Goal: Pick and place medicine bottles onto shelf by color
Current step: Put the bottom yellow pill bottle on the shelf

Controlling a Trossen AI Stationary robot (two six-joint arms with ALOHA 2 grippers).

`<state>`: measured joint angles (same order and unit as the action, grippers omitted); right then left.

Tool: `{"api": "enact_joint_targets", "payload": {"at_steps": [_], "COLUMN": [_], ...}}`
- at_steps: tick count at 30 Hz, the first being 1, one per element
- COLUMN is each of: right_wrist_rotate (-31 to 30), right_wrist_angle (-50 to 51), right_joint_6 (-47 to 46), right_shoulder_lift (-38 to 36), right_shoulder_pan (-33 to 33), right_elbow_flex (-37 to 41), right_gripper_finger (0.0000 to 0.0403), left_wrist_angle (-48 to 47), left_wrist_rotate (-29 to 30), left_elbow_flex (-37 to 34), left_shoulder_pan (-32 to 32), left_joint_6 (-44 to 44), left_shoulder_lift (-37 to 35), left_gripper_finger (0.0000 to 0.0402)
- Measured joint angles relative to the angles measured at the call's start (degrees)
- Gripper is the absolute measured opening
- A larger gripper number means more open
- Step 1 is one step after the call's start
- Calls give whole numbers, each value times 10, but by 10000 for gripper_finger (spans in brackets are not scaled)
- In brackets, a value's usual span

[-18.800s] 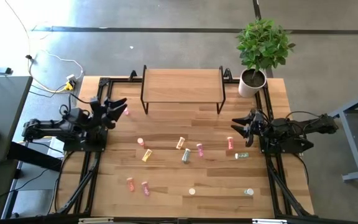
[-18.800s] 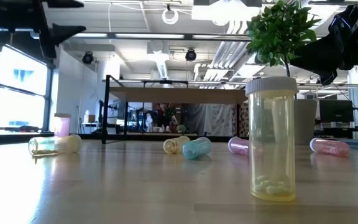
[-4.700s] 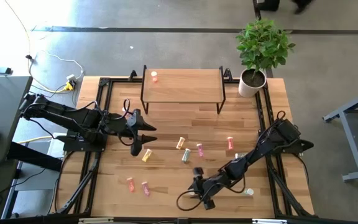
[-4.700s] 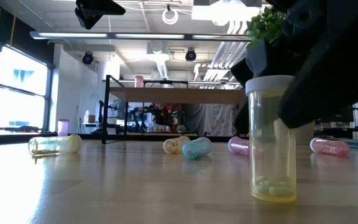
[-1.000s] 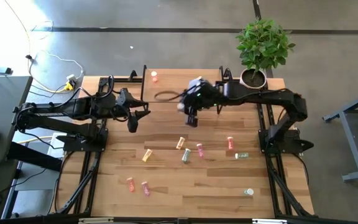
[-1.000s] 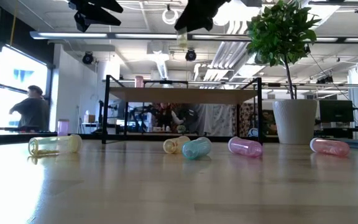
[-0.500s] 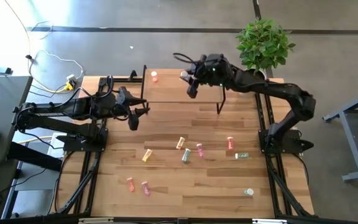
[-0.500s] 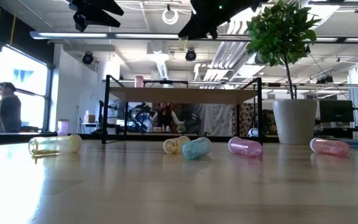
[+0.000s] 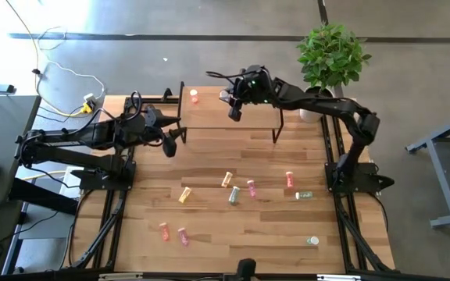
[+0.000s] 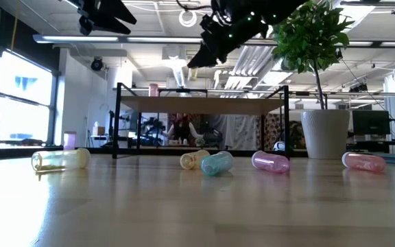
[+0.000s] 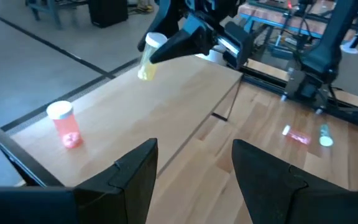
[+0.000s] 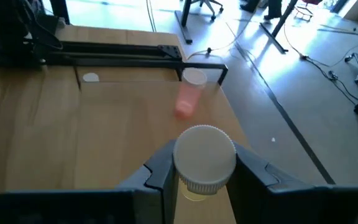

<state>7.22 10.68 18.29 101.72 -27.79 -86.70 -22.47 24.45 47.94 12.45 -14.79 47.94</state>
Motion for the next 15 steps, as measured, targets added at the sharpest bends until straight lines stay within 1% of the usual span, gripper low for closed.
{"api": "enact_joint_targets", "payload": {"at_steps": [8,12,15], "right_wrist_rotate": [0,24,25], "right_wrist_angle": [63,85,86], "right_joint_6": [6,-15,-17], "right_shoulder_lift": [58,84,94], "right_shoulder_pan": [-18,-23,-23], "right_elbow_flex": [-73,-100,-108], "right_gripper_finger": [98,98,98], "left_wrist_angle": [0,0,0], "left_wrist_rotate": [-2,-2,-2], "left_elbow_flex": [0,0,0], "left_shoulder_pan": [24,30,30], "left_joint_6": [0,0,4], "left_shoulder_lift": [0,0,0], "left_gripper_finger": [195,195,195]}}
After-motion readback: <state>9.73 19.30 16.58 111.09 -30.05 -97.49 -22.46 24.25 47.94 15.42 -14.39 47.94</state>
